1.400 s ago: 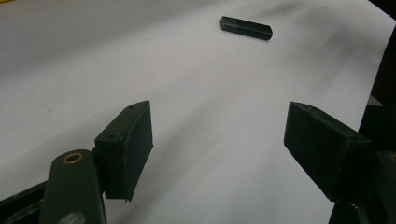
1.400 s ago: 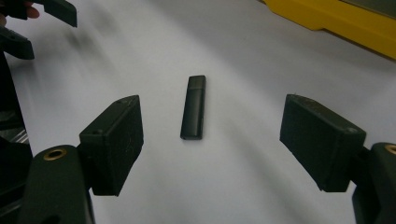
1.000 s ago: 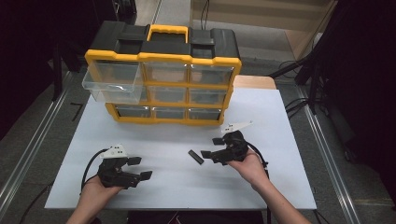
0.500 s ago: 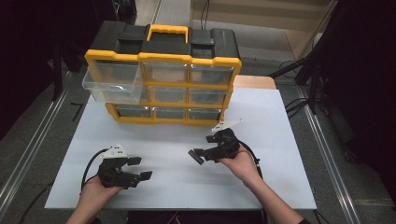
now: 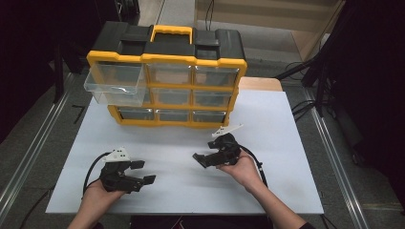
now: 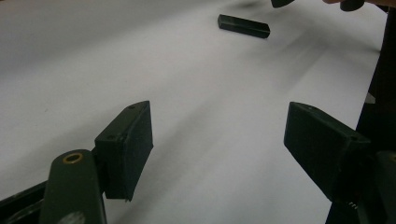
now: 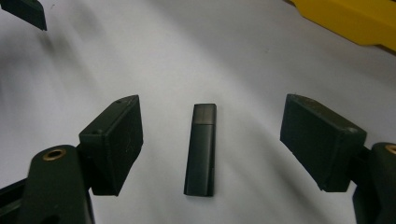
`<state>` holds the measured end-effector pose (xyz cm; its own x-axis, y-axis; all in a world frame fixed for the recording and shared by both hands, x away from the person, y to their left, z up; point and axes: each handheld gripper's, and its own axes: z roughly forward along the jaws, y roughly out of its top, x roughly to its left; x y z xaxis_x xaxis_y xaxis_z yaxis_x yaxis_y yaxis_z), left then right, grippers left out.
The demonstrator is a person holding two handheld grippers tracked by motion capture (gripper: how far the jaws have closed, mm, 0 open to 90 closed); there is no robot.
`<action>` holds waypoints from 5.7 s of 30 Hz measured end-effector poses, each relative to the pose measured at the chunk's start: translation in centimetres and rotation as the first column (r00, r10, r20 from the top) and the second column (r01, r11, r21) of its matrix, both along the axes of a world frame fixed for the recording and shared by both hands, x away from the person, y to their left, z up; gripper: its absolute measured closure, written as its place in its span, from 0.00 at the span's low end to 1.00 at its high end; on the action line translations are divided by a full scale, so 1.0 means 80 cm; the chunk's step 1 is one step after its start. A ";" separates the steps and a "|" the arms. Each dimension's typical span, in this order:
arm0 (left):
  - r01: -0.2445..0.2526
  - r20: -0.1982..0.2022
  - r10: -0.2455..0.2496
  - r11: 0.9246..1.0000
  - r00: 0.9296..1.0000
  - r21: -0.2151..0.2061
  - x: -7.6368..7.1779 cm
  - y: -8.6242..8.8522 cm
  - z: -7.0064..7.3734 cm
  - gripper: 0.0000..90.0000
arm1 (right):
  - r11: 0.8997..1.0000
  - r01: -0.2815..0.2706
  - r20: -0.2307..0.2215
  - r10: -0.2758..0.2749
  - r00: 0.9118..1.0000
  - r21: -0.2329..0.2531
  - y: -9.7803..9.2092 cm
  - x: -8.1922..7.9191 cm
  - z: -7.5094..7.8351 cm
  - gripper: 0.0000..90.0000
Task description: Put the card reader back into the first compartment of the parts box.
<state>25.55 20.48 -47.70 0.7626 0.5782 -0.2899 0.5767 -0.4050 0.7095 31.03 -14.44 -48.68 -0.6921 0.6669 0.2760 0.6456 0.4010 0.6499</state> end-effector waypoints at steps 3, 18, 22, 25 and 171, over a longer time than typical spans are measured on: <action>0.001 0.000 -0.001 1.000 1.000 0.001 0.000 0.000 0.000 0.28 | 1.000 0.004 -0.002 -0.004 1.000 0.001 0.001 -0.001 -0.002 0.22; 0.002 0.001 -0.002 1.000 1.000 0.003 0.000 0.000 0.000 0.28 | 1.000 0.004 -0.021 -0.004 1.000 -0.031 0.009 -0.001 -0.026 0.27; 0.002 0.001 -0.002 1.000 1.000 0.005 0.000 0.000 0.000 0.28 | 0.999 0.013 0.008 -0.012 1.000 -0.044 0.008 -0.004 -0.028 0.37; 0.003 0.000 -0.003 1.000 1.000 0.007 0.000 0.000 0.000 0.28 | 0.999 0.000 0.003 0.000 1.000 -0.039 0.009 -0.008 -0.027 0.50; 0.003 -0.004 -0.003 1.000 1.000 -0.015 0.000 0.001 0.000 0.28 | 0.850 -0.526 0.028 0.526 0.850 -0.004 0.072 0.074 0.268 0.79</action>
<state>25.54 20.59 -47.71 0.7631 0.5718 -0.3013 0.5784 -0.3960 0.7132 36.91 -8.65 -27.27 -0.9463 0.2000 0.2538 0.3209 0.6735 0.6658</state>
